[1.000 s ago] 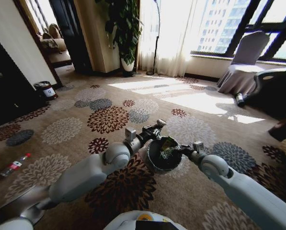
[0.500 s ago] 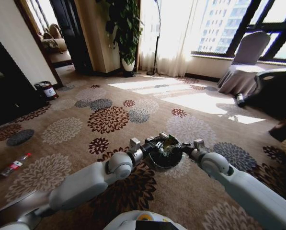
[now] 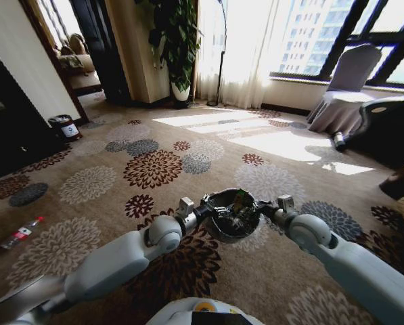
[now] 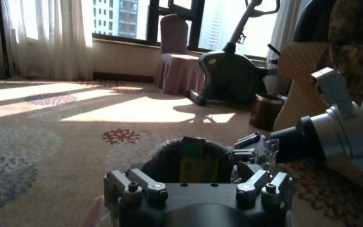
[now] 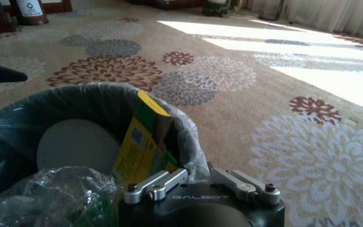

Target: Pick up the trash from the ground and place it into the trash bin.

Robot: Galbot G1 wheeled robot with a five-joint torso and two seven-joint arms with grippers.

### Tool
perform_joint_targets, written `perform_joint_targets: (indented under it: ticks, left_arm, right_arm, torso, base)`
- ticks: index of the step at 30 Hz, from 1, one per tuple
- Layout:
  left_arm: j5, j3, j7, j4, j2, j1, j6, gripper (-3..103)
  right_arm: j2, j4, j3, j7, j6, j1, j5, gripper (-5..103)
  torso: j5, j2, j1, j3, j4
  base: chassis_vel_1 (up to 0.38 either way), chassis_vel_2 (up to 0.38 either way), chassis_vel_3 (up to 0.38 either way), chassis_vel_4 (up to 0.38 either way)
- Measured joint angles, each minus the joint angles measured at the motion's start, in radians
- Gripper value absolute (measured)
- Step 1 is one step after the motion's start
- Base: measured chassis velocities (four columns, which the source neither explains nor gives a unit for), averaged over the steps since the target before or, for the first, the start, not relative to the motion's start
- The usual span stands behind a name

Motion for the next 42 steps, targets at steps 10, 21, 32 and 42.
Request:
perform_joint_targets:
  ticks: [10, 21, 32, 42]
  left_arm:
    - [-0.043, -0.439, -0.166, -0.008, -0.001, 0.283, 0.052, 100]
    - [0.076, -0.687, -0.038, 0.045, -0.017, 0.643, -0.019, 100]
    - [0.167, -0.671, -0.034, 0.086, -0.08, 0.679, -0.048, 100]
    - [0.207, -0.669, -0.035, 0.062, -0.092, 0.715, -0.062, 100]
  right_arm:
    - [-0.007, 0.031, 0.06, 0.004, -0.014, -0.056, -0.013, 1]
    - [0.01, 0.039, 0.09, -0.026, -0.007, -0.092, -0.063, 1]
    - [0.026, 0.05, 0.108, -0.053, 0.012, -0.144, -0.115, 1]
    - [0.035, 0.064, 0.134, -0.065, 0.017, -0.181, -0.143, 1]
  torso:
    - [0.0, 0.0, 0.0, 0.0, 0.0005]
    - [0.0, 0.0, 0.0, 0.0, 0.0001]
    - [-0.0001, 0.0, 0.0, 0.0, -0.0001]
    - [0.0005, 0.0, 0.0, 0.0, -0.0001]
  base:
    - [0.0, 0.0, 0.0, 0.0]
    - [0.0, 0.0, 0.0, 0.0]
    - [0.126, 0.13, -0.137, -0.143]
    - [0.292, 0.284, -0.297, -0.283]
